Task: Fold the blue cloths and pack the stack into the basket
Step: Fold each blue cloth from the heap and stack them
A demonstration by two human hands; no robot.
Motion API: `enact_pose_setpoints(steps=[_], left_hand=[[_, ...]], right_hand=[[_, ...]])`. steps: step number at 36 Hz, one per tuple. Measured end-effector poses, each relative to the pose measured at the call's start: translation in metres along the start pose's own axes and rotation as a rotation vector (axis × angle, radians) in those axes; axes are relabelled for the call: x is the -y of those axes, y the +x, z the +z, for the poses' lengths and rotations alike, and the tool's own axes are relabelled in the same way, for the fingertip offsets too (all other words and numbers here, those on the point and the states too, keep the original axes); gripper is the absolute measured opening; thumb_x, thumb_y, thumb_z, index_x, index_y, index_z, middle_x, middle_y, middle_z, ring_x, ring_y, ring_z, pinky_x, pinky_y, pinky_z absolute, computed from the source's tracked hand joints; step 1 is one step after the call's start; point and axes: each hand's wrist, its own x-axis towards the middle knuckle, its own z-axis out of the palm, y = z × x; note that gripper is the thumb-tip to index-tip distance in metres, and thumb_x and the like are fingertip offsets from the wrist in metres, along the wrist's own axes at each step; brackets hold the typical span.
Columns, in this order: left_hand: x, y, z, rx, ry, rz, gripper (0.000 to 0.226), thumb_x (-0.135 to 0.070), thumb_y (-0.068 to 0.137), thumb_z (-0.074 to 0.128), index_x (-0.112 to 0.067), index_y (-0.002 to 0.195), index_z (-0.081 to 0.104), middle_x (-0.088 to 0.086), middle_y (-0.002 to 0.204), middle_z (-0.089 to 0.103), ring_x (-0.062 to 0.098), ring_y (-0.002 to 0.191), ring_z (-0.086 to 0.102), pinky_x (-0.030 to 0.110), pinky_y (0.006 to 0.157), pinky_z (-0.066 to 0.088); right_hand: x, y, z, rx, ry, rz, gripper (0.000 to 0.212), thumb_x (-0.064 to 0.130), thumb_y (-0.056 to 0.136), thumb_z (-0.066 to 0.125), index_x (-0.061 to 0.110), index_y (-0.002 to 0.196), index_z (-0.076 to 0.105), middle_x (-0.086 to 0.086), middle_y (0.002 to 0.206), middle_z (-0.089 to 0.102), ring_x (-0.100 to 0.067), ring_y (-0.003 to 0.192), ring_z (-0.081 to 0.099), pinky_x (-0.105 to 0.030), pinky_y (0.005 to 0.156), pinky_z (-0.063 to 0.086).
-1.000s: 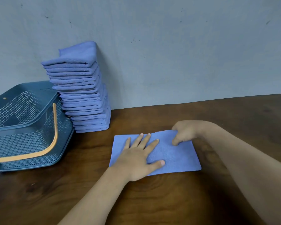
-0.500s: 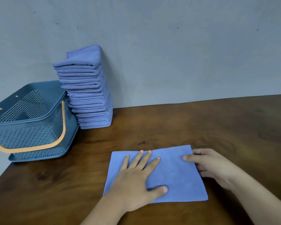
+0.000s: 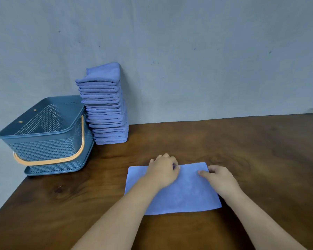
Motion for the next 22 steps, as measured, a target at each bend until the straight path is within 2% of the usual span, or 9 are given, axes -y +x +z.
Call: enact_pose_setpoints(steps=[3,5,7,9,13,16,18,20,22], left_hand=[[0.003,0.016,0.0,0.023,-0.074,-0.027,0.015,-0.033,0.097,0.052,-0.031,0.097,0.067,-0.012,0.105,0.057,0.018,0.113,0.052,0.042,0.101,0.043],[0.006,0.021,0.001,0.029,-0.076,-0.023,0.013,-0.03,0.093,0.053,-0.03,0.092,0.066,-0.013,0.101,0.058,0.016,0.109,0.052,0.042,0.102,0.043],[0.008,0.022,0.003,0.013,-0.067,-0.019,0.014,-0.029,0.094,0.052,-0.03,0.091,0.065,-0.013,0.101,0.058,0.015,0.108,0.052,0.043,0.102,0.043],[0.011,0.022,0.007,-0.031,-0.074,-0.007,0.013,-0.031,0.098,0.051,-0.031,0.093,0.063,-0.013,0.101,0.057,0.016,0.106,0.053,0.044,0.099,0.044],[0.016,0.014,0.023,-0.171,0.009,0.062,0.009,-0.035,0.107,0.05,-0.031,0.102,0.057,-0.015,0.106,0.054,0.015,0.105,0.052,0.038,0.09,0.042],[0.015,0.007,0.031,-0.271,0.061,0.086,0.012,-0.035,0.11,0.047,-0.032,0.113,0.057,-0.015,0.115,0.054,0.014,0.109,0.05,0.038,0.095,0.043],[0.017,0.0,0.026,-0.303,0.087,0.135,0.019,-0.034,0.11,0.046,-0.033,0.124,0.058,-0.016,0.126,0.055,0.014,0.116,0.05,0.037,0.099,0.041],[0.023,-0.014,0.018,-0.239,0.09,0.243,0.025,-0.036,0.11,0.044,-0.035,0.131,0.058,-0.019,0.132,0.055,0.012,0.123,0.049,0.034,0.104,0.038],[0.032,-0.032,0.011,-0.092,0.099,0.293,0.036,-0.048,0.109,0.04,-0.039,0.142,0.054,-0.022,0.146,0.05,0.009,0.138,0.042,0.036,0.117,0.03]], right_hand=[[-0.002,-0.005,0.001,-0.036,-0.029,-0.019,0.056,0.065,0.077,0.064,0.01,0.081,0.057,-0.002,0.066,0.053,-0.016,0.059,0.052,-0.041,0.061,0.041],[-0.004,-0.005,0.0,-0.026,-0.036,-0.025,0.06,0.068,0.076,0.063,0.01,0.089,0.063,-0.011,0.076,0.064,-0.022,0.063,0.058,-0.041,0.063,0.044],[-0.006,-0.004,0.0,-0.018,-0.029,-0.026,0.059,0.068,0.076,0.064,0.011,0.092,0.066,-0.013,0.088,0.07,-0.034,0.074,0.067,-0.041,0.065,0.048],[-0.004,-0.005,0.001,-0.028,-0.054,-0.035,0.056,0.067,0.077,0.065,0.013,0.092,0.069,-0.01,0.089,0.072,-0.033,0.082,0.071,-0.043,0.066,0.052],[0.001,-0.009,0.002,-0.07,-0.115,-0.044,0.045,0.063,0.084,0.067,0.018,0.083,0.069,-0.004,0.08,0.072,-0.027,0.077,0.071,-0.041,0.062,0.05],[0.002,-0.01,0.004,-0.104,-0.141,-0.045,0.045,0.063,0.087,0.066,0.018,0.082,0.07,-0.004,0.079,0.071,-0.027,0.074,0.07,-0.038,0.06,0.048],[0.003,-0.011,0.005,-0.125,-0.149,-0.043,0.047,0.061,0.09,0.066,0.015,0.079,0.066,-0.004,0.069,0.065,-0.027,0.063,0.064,-0.038,0.058,0.044],[0.003,-0.01,0.006,-0.14,-0.155,-0.05,0.047,0.057,0.093,0.065,0.016,0.073,0.059,0.002,0.06,0.052,-0.018,0.054,0.051,-0.038,0.056,0.039],[0.004,-0.01,0.006,-0.141,-0.149,-0.067,0.042,0.054,0.097,0.062,0.018,0.077,0.056,0.006,0.061,0.051,-0.014,0.056,0.049,-0.037,0.057,0.038]])
